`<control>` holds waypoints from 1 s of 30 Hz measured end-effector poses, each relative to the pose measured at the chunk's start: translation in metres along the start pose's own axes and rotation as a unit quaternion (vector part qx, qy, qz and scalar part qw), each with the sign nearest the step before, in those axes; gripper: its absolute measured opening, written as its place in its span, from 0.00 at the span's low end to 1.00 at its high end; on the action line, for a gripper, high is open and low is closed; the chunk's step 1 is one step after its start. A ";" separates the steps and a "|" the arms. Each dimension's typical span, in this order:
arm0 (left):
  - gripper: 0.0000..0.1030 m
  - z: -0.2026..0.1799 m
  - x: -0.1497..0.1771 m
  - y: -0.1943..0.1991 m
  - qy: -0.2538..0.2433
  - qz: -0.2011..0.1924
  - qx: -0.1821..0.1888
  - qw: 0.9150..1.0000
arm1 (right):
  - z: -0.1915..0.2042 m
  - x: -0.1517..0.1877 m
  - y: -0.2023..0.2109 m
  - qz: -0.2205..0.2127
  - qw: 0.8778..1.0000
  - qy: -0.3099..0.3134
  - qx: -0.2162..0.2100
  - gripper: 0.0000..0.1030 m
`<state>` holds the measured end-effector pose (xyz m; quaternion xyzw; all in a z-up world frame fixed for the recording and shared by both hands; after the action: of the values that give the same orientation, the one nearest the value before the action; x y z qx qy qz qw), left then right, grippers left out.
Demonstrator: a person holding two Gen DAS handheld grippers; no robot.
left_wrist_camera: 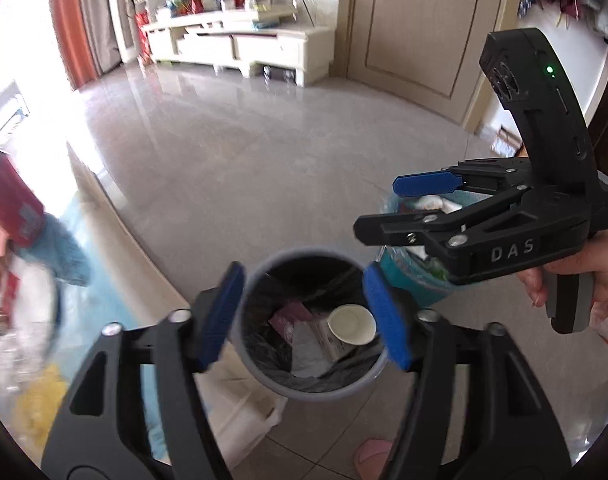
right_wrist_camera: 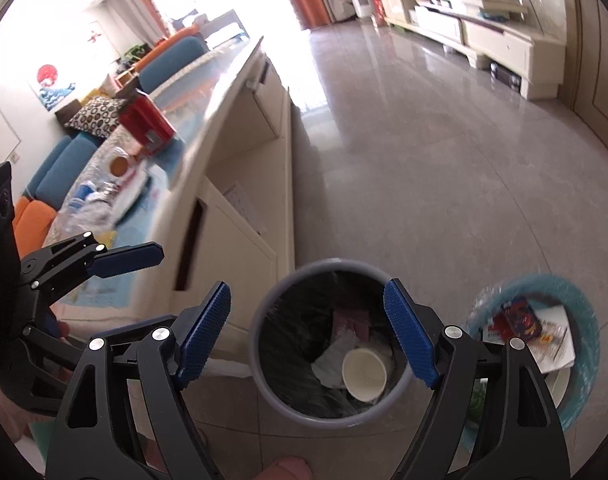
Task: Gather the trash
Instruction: 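Bring both tools back over the table trash, then grasp the clear plastic bag over the yellow card with the right tool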
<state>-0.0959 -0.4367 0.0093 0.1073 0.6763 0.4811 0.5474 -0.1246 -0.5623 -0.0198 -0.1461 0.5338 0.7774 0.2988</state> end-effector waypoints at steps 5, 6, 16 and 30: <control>0.74 0.039 0.011 0.067 0.024 -0.043 -0.035 0.998 | 0.063 -0.021 0.019 -0.021 0.997 0.054 -0.045 0.84; 0.77 0.050 0.015 0.081 0.029 -0.050 -0.047 0.997 | 0.076 -0.023 0.019 -0.021 0.996 0.065 -0.054 0.84; 0.89 0.167 0.105 0.180 0.112 -0.030 -0.159 0.980 | 0.227 -0.025 -0.036 0.023 0.975 0.181 -0.123 0.87; 0.89 0.220 0.222 0.155 0.124 0.042 -0.110 0.985 | 0.316 -0.005 -0.143 0.114 0.950 0.271 -0.108 0.87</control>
<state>-0.0535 -0.0907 0.0004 0.0143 0.6768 0.5848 0.4469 -0.0033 -0.2377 -0.0006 -0.3204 0.5206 0.7906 0.0348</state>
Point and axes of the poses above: each gripper's, at about its wrist camera, not at the fingertips, and y roughly against the way its jaws point, z to its left, x to its underside, the point moved 2 cm from there along -y, roughly the way its jaws point, and after that the axes turned 7 degrees about -y, right-handed, at the moved point
